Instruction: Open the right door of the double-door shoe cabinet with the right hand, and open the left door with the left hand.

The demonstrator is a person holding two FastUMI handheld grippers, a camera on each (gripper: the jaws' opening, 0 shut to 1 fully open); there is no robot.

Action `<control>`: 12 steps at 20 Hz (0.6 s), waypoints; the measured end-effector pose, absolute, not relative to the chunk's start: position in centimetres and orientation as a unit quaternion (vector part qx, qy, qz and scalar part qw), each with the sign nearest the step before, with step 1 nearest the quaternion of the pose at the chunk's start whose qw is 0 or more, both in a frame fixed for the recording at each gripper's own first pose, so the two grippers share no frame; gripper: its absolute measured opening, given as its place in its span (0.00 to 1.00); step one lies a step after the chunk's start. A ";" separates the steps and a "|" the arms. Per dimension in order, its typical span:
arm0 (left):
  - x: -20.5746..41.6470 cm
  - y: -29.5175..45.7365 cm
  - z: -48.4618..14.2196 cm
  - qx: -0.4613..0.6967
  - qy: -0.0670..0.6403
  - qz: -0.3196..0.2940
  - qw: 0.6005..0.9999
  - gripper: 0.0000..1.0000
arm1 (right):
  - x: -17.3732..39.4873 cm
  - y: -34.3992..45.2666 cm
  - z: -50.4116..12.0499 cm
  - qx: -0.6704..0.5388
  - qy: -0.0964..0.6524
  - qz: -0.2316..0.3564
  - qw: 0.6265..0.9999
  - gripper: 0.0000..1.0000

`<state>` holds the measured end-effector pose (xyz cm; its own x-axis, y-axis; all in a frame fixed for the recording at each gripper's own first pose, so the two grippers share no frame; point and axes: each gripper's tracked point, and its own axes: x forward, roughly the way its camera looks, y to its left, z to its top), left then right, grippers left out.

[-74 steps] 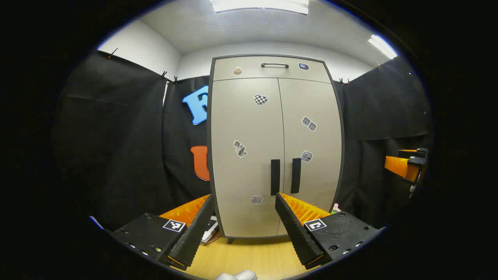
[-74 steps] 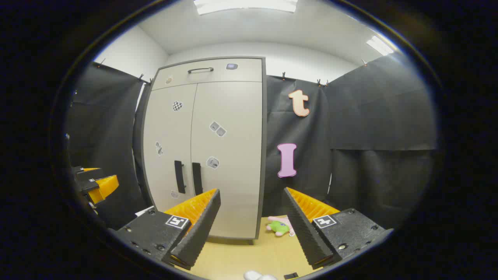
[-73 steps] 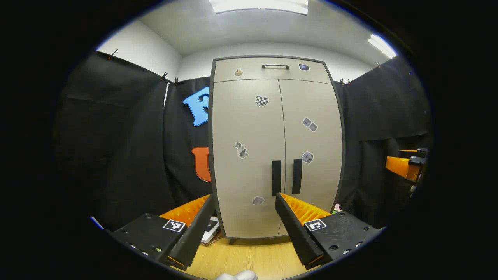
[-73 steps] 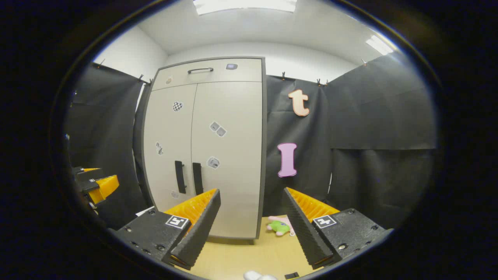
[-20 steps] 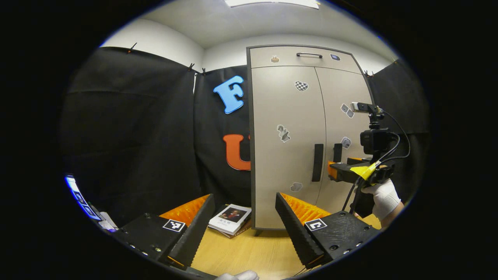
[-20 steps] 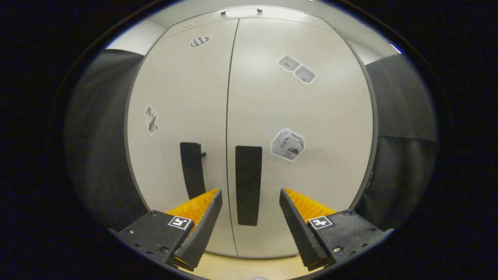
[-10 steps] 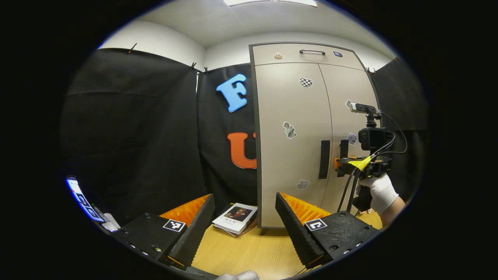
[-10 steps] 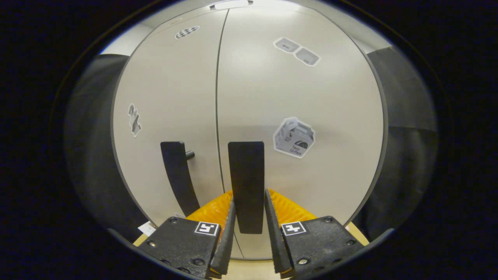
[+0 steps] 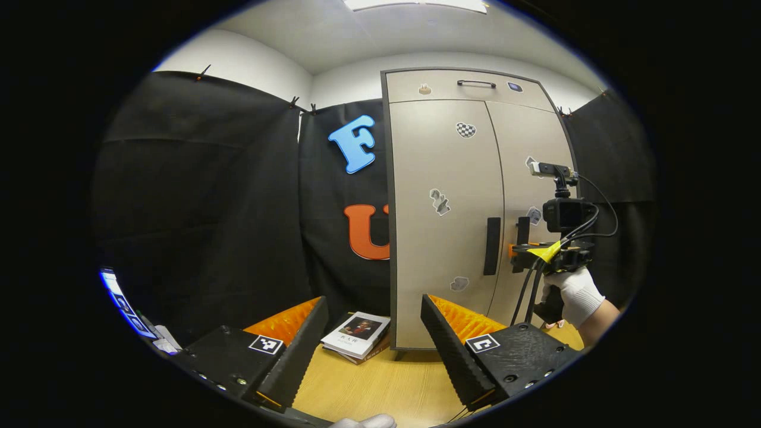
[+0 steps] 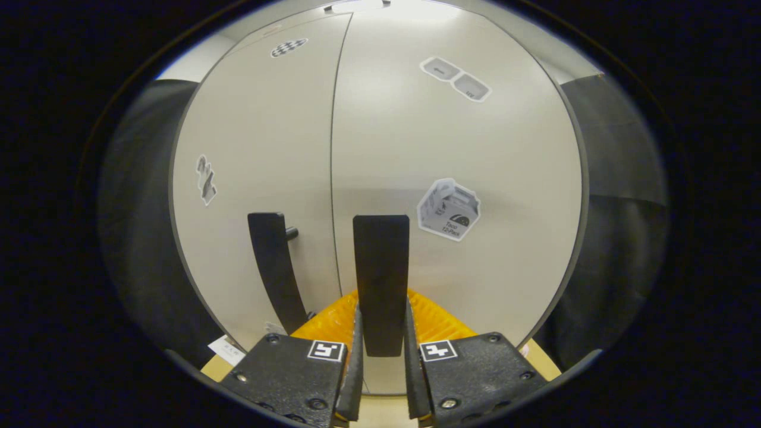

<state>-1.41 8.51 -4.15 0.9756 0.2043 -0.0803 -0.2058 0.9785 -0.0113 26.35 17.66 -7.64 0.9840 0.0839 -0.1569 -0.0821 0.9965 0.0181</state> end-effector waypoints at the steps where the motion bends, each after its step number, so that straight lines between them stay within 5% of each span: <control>1: -1.4 8.4 -4.2 -0.011 0.038 0.101 0.994 1.00 | 25.9 17.6 -7.6 0.004 0.077 0.043 0.996 0.33; 12: -3.1 6.1 -4.0 -0.016 0.029 0.078 0.996 0.96 | 18.6 14.1 -7.8 0.017 0.084 0.071 0.994 0.28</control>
